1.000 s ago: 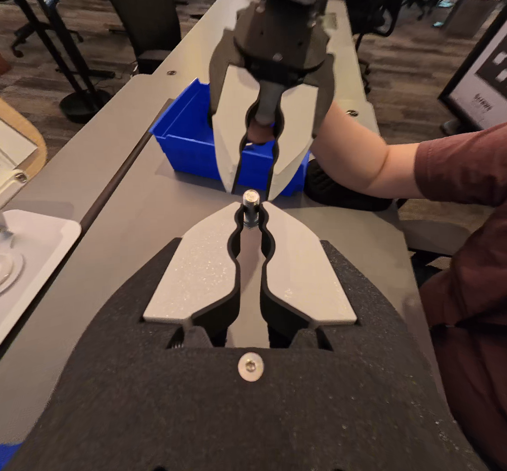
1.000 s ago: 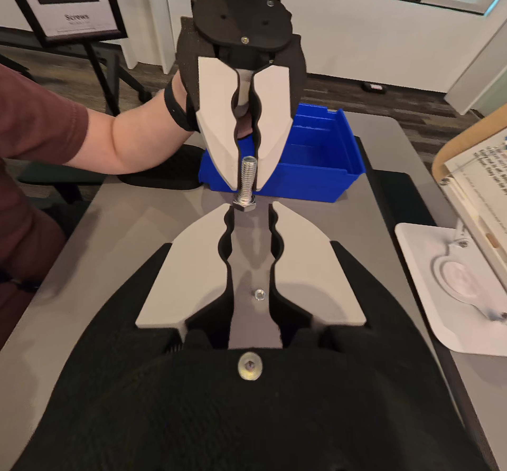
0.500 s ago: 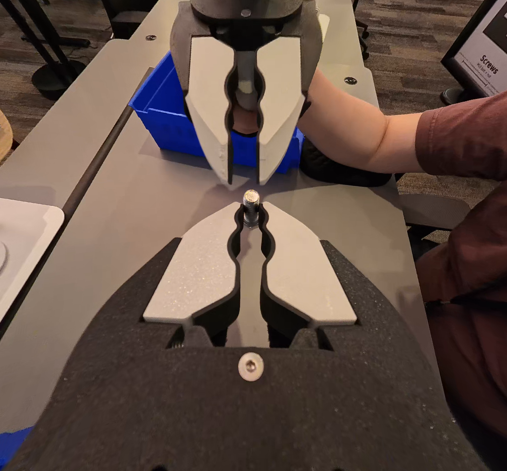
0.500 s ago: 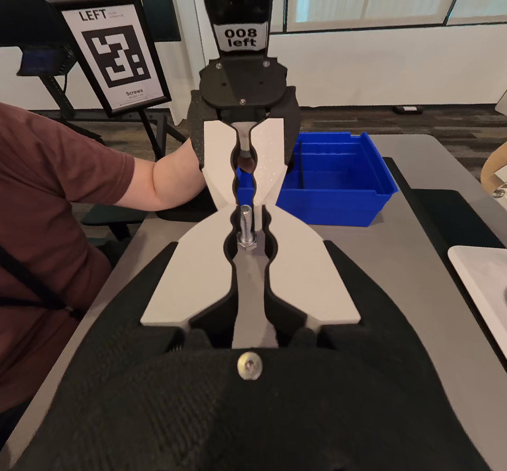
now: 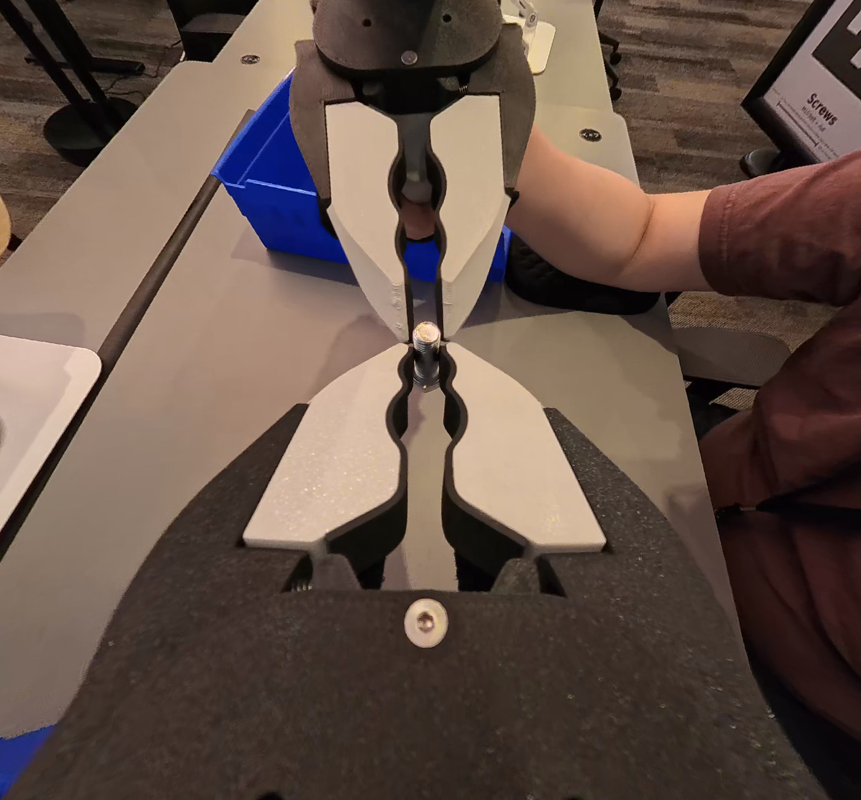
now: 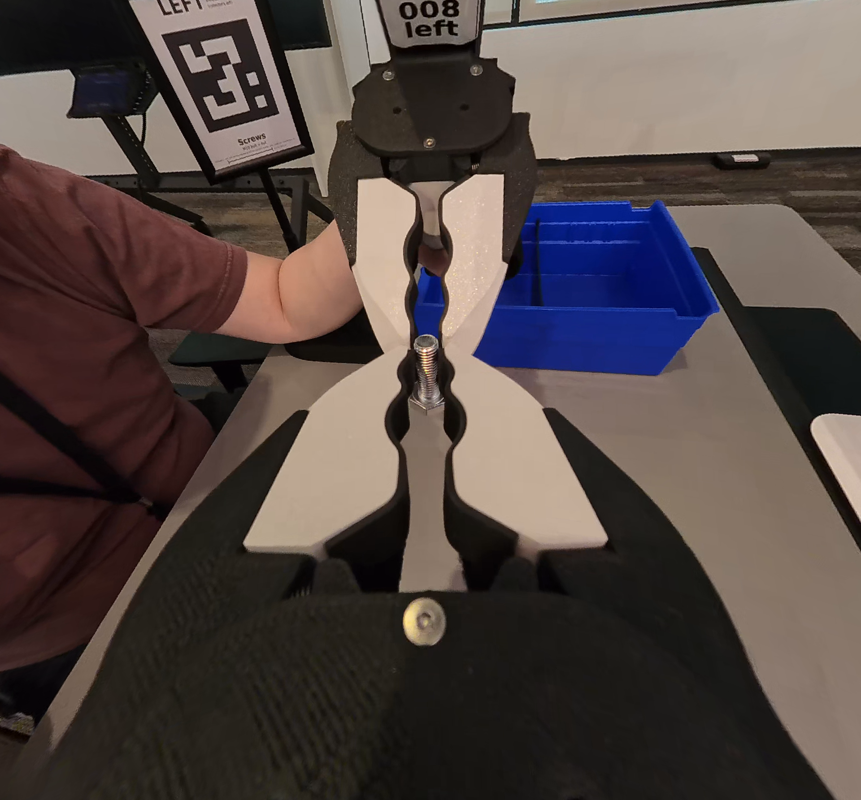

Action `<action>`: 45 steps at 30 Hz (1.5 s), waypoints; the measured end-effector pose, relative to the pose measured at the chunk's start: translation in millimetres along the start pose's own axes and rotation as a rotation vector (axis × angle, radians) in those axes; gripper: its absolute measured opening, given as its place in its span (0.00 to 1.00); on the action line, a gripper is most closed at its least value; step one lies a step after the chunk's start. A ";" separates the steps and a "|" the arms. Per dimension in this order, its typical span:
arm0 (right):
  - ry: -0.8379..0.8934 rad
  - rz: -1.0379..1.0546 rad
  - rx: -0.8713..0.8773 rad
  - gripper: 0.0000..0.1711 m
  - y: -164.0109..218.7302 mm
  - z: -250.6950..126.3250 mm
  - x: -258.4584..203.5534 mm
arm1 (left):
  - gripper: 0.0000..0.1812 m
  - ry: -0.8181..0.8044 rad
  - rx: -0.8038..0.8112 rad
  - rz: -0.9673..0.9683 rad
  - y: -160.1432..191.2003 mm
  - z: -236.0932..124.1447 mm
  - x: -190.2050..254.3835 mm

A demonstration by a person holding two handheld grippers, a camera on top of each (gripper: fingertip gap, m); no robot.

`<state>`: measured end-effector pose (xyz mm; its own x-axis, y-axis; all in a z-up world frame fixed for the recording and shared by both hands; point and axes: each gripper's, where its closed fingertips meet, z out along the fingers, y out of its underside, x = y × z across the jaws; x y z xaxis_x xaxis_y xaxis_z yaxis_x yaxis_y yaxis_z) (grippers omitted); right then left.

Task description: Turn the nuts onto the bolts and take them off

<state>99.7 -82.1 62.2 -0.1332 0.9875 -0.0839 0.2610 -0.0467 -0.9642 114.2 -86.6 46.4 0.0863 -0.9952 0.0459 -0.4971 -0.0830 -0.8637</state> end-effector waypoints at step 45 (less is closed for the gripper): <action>0.054 -0.179 0.192 0.05 -35.5 -32.3 -8.8 | 0.13 -0.043 0.343 0.118 -34.2 28.0 -0.3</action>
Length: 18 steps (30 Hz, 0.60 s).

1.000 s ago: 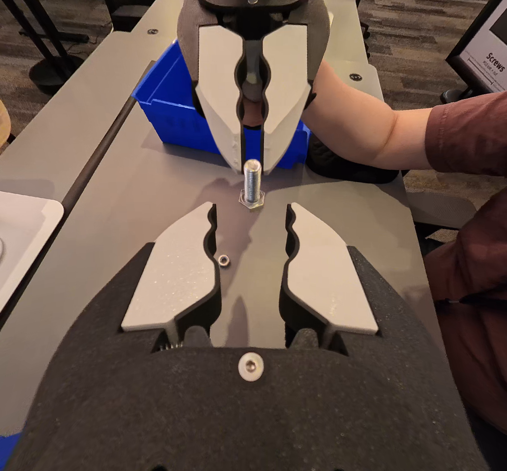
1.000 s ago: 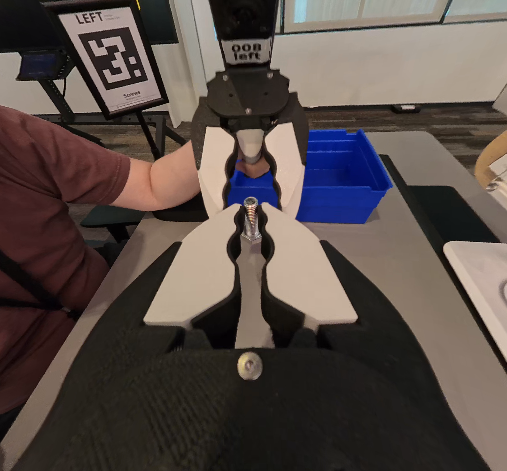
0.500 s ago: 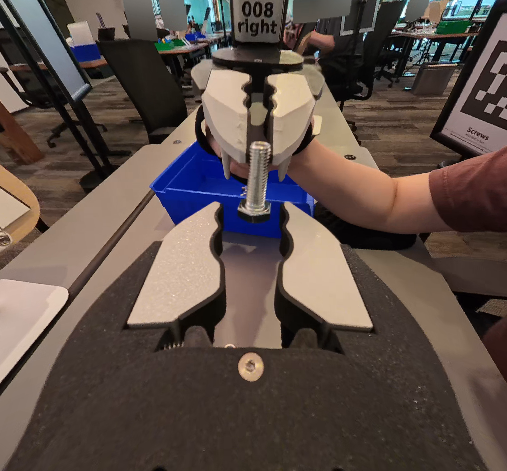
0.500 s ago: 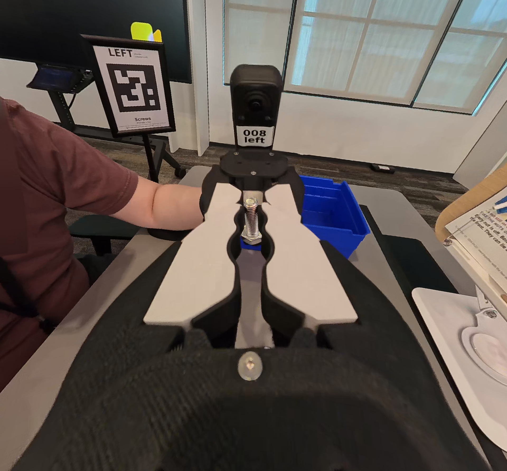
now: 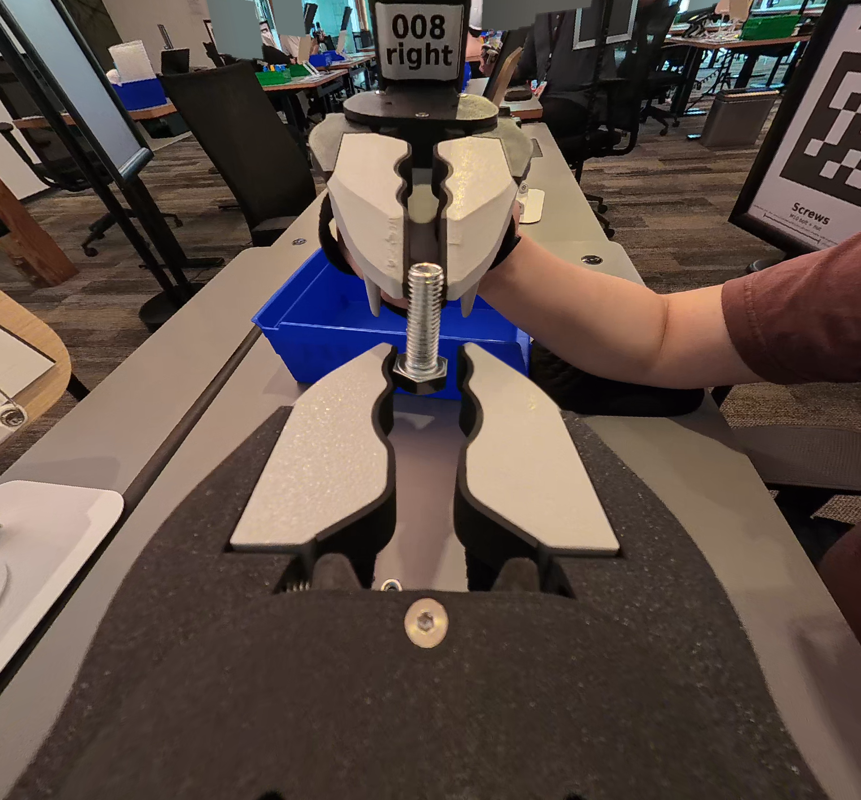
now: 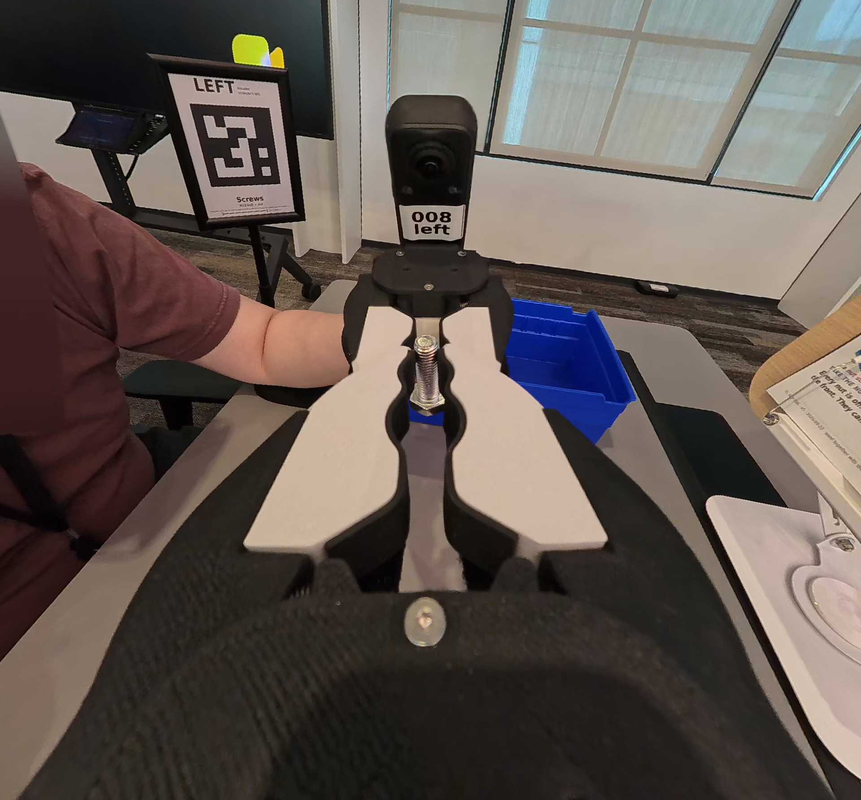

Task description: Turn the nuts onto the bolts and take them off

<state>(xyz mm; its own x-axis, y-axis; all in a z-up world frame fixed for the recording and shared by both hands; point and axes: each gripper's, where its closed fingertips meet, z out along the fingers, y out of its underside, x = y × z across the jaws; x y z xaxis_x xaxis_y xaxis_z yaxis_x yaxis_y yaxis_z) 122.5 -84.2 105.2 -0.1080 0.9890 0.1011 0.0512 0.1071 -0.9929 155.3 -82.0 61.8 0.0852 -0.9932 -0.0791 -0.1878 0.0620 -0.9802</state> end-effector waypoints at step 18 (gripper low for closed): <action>0.008 0.010 0.041 0.18 -7.3 -1.9 0.2 | 0.08 -0.036 -0.017 0.006 0.0 -0.1 -3.4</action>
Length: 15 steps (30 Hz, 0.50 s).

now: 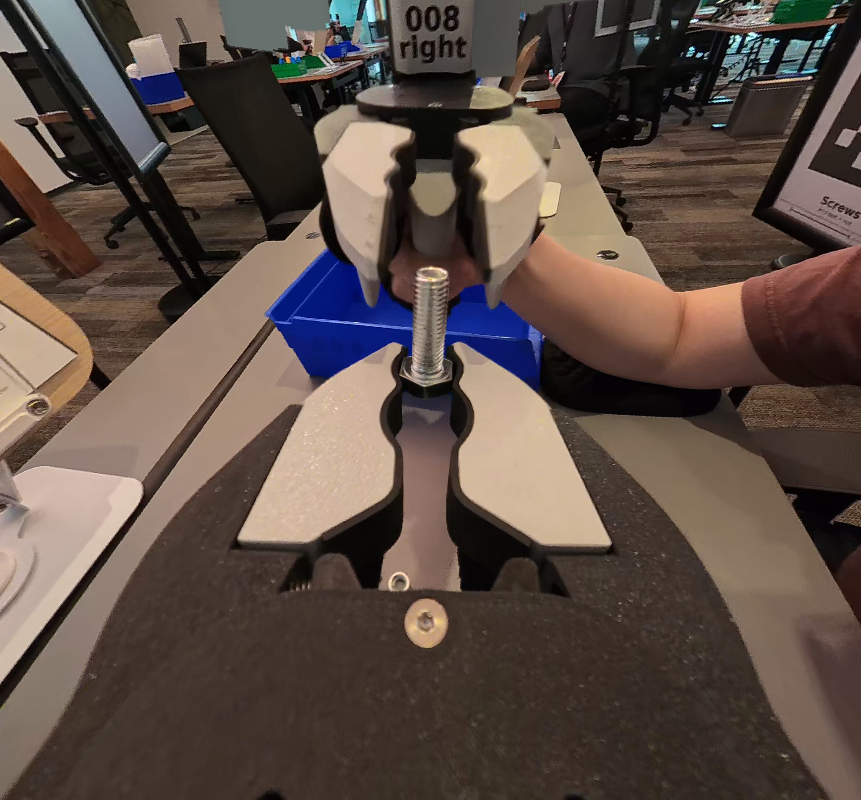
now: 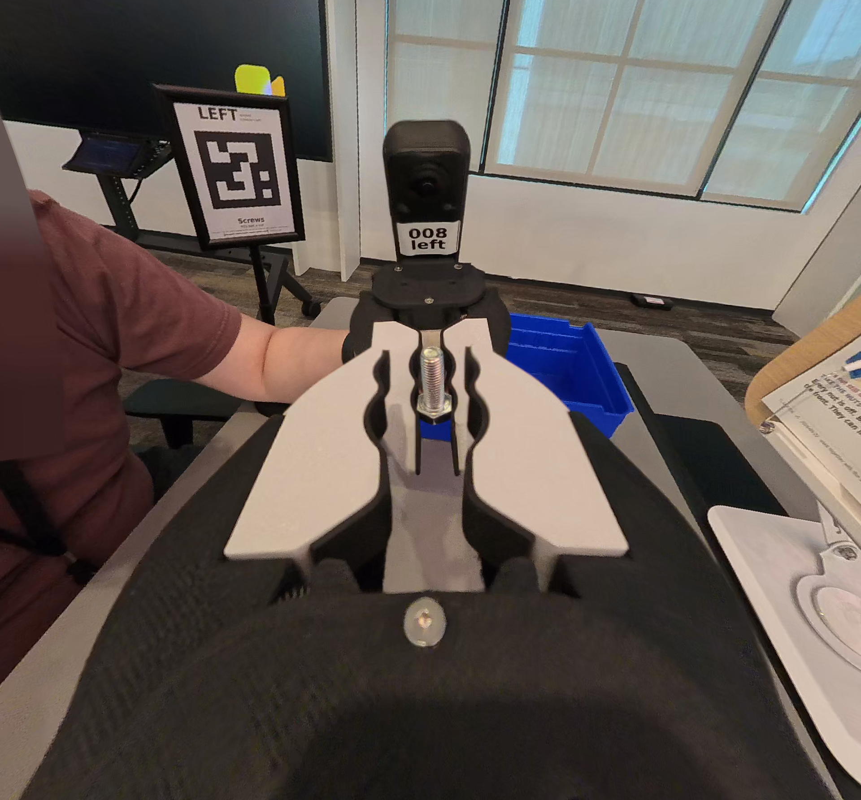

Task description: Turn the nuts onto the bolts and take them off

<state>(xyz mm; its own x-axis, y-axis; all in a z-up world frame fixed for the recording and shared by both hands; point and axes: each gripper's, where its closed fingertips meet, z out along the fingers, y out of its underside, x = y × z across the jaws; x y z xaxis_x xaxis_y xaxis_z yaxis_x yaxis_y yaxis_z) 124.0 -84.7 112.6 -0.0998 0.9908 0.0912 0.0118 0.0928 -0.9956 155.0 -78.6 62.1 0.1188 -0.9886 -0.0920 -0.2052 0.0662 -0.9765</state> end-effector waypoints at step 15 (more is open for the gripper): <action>0.063 -0.054 -0.974 0.15 189.3 13.7 18.0 | 0.08 -0.418 -0.061 -0.067 -17.2 -147.8 -82.7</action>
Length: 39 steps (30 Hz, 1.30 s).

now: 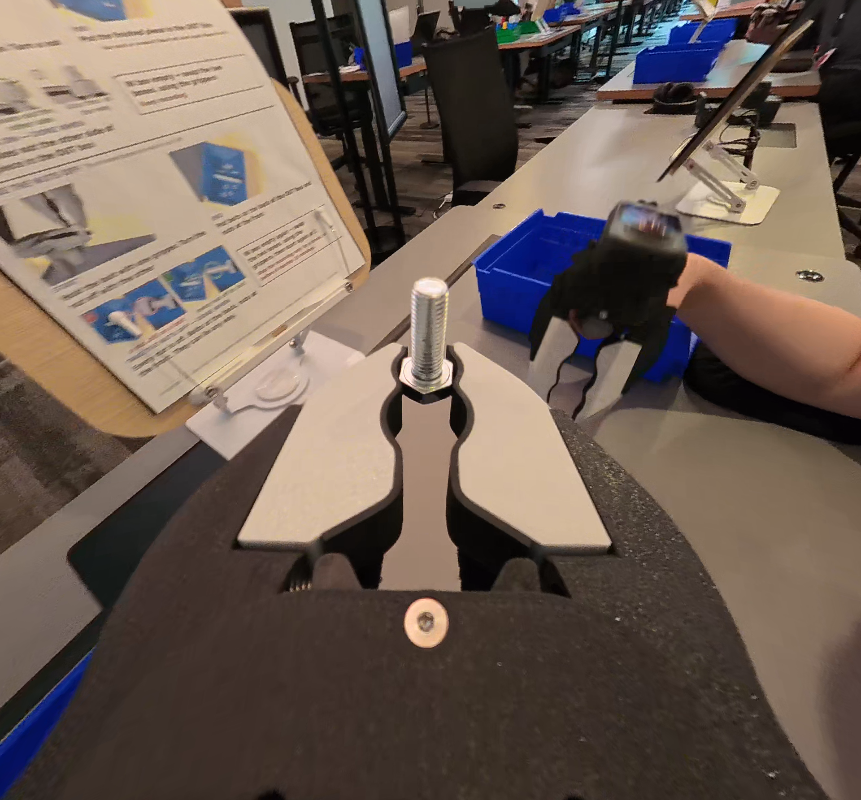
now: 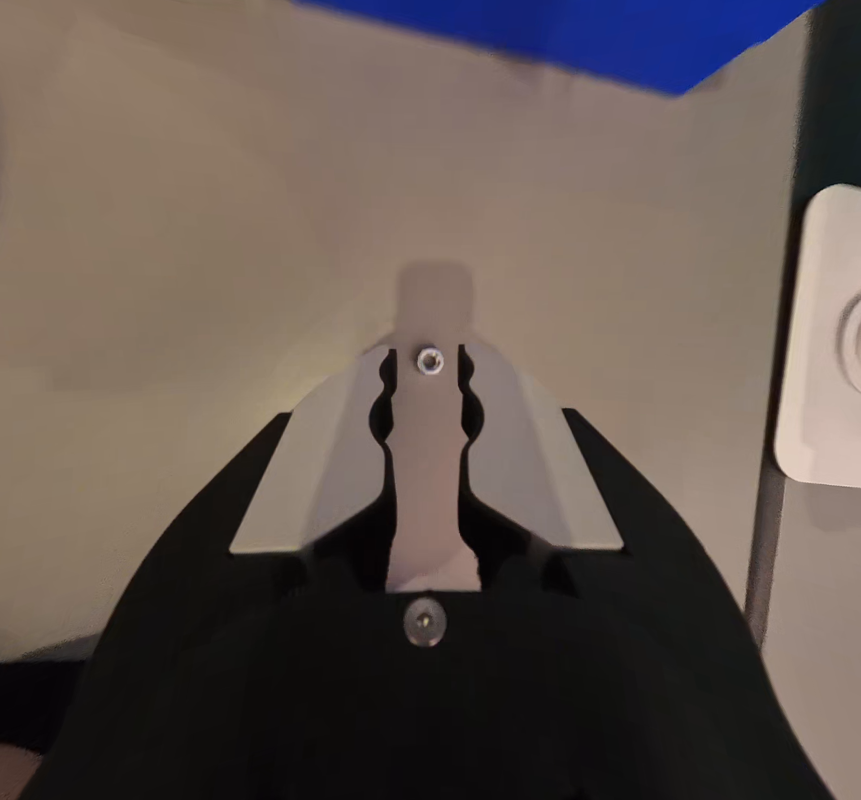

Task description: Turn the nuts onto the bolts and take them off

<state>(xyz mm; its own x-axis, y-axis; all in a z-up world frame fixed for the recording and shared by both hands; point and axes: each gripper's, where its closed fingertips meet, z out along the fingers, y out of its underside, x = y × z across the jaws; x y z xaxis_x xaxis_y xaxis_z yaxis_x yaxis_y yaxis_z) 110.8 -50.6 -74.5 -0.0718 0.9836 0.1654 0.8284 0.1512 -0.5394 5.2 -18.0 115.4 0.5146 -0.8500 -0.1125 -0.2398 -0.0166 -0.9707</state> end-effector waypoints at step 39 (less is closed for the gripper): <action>-0.022 0.126 1.037 0.13 -104.9 -151.8 10.6 | 0.08 0.789 0.240 -0.283 -38.5 10.3 105.9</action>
<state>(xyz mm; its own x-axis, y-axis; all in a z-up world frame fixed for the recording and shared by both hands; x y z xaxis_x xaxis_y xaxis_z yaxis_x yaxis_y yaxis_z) 107.4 -70.9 109.1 -0.0365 0.9981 0.0495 -0.0523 0.0475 -0.9975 77.4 -101.9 138.7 -0.2135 -0.9487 0.2331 0.0368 -0.2462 -0.9685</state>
